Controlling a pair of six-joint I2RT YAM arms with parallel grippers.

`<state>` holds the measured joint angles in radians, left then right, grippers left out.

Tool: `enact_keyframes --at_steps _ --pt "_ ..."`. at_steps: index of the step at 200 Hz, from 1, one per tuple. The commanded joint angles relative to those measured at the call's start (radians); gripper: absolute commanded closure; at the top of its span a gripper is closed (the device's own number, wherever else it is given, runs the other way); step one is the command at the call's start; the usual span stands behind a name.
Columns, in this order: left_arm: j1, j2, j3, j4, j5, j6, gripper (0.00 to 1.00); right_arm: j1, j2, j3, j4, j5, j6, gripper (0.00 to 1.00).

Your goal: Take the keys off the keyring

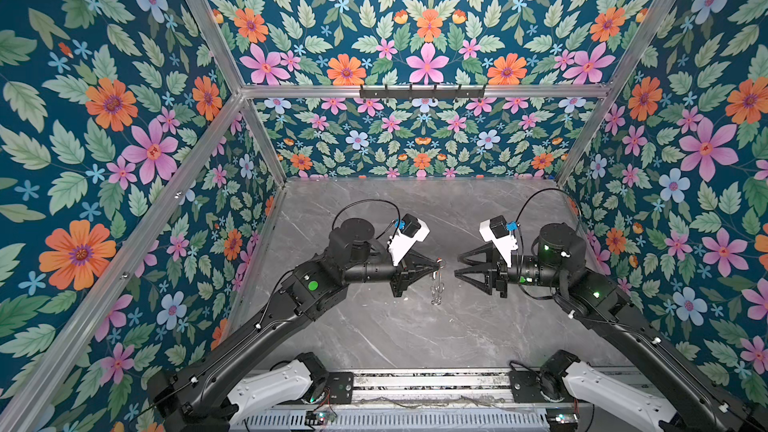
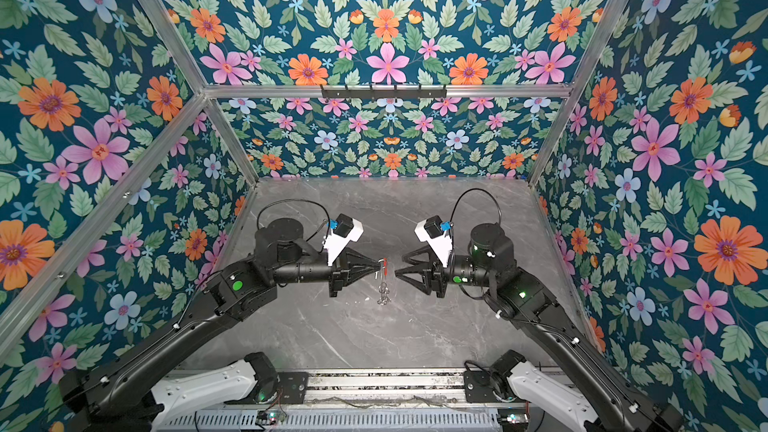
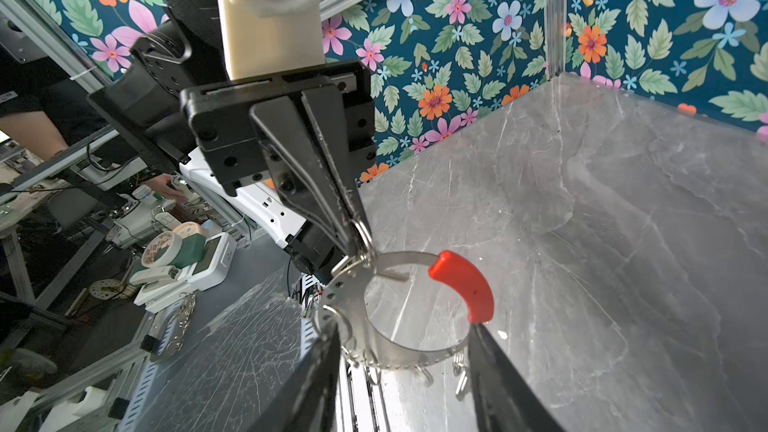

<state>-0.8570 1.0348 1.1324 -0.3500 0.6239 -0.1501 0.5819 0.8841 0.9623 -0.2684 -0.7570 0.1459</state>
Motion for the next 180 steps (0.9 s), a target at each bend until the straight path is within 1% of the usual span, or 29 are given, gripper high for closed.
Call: enact_keyframes --at_steps 1,24,60,72,86,105,117,129,145,165,170,180 --pt "-0.001 0.023 0.029 -0.089 -0.05 0.037 1.0 -0.011 0.009 -0.01 0.075 -0.059 0.012 0.49" --pt "-0.005 0.051 0.047 -0.117 -0.054 0.053 1.0 -0.012 0.042 0.0 0.076 -0.086 -0.009 0.48" --pt "-0.01 0.062 0.056 -0.13 -0.007 0.086 1.0 -0.011 0.103 0.043 0.033 -0.164 -0.044 0.55" --pt "-0.011 0.063 0.061 -0.132 0.004 0.094 1.0 -0.012 0.122 0.055 0.014 -0.2 -0.059 0.55" --pt "-0.012 0.07 0.068 -0.139 0.012 0.101 1.0 -0.007 0.14 0.072 -0.014 -0.214 -0.081 0.57" --pt "-0.011 0.085 0.08 -0.154 0.018 0.109 1.0 0.016 0.16 0.096 -0.069 -0.201 -0.121 0.64" --pt "-0.012 0.092 0.083 -0.159 0.028 0.115 1.0 0.029 0.169 0.105 -0.087 -0.18 -0.137 0.66" --pt "-0.013 0.094 0.086 -0.162 0.033 0.118 1.0 0.034 0.173 0.108 -0.088 -0.176 -0.14 0.72" --pt "-0.013 0.093 0.087 -0.164 0.04 0.122 1.0 0.034 0.173 0.11 -0.087 -0.169 -0.141 0.74" --pt "-0.014 0.091 0.087 -0.164 0.043 0.125 1.0 0.036 0.174 0.112 -0.087 -0.166 -0.143 0.8" --pt "-0.014 0.091 0.087 -0.164 0.045 0.126 1.0 0.035 0.173 0.112 -0.086 -0.166 -0.143 0.82" --pt "-0.014 0.09 0.087 -0.165 0.044 0.124 1.0 0.035 0.174 0.112 -0.083 -0.17 -0.143 0.89"
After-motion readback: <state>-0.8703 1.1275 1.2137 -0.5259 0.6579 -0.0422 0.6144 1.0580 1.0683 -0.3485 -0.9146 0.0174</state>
